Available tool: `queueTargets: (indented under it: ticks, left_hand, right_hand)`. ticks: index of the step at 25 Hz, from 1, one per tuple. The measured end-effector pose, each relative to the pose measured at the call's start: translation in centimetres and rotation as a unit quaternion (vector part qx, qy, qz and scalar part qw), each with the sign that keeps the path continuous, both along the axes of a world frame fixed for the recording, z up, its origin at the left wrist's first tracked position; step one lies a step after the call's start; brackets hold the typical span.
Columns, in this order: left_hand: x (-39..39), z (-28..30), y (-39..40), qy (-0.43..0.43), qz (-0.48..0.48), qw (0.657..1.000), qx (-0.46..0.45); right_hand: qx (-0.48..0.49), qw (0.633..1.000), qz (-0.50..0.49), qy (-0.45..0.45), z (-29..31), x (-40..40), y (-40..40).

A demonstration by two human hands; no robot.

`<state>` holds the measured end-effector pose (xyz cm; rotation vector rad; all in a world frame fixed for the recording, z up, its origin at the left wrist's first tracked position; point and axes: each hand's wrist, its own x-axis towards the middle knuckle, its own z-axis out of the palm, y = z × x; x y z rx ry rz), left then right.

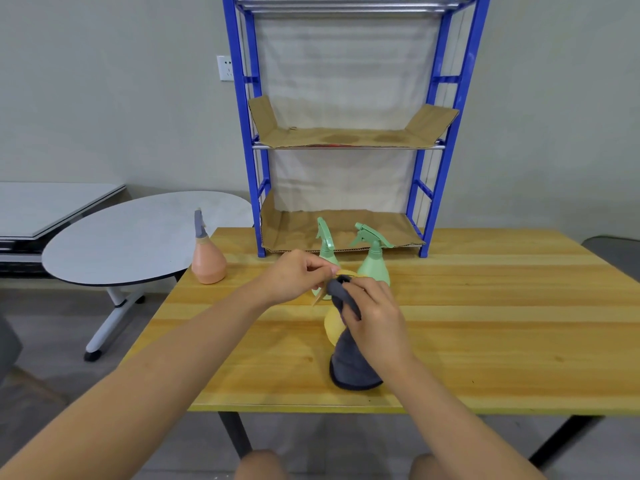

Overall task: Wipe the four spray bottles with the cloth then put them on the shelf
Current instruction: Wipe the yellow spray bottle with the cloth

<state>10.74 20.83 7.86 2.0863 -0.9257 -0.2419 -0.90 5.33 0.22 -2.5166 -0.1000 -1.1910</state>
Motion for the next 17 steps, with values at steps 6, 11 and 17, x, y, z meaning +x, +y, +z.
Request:
queueTargets:
  ticks: [6, 11, 17]
  left_hand:
    - [-0.5, 0.4, -0.3, -0.015, 0.001, 1.0, 0.019]
    - [-0.7, 0.4, -0.3, -0.013, 0.011, 1.0, 0.015]
    - [-1.2, -1.2, -0.5, 0.014, 0.043, 0.999, 0.002]
  right_hand:
    - [0.04, 0.998, -0.035, 0.03, 0.4, -0.5, -1.4]
    - [0.041, 0.997, -0.001, 0.06, 0.4, -0.8, -0.5]
    - [0.054, 0.994, -0.068, 0.072, 4.3, -1.7, -3.1]
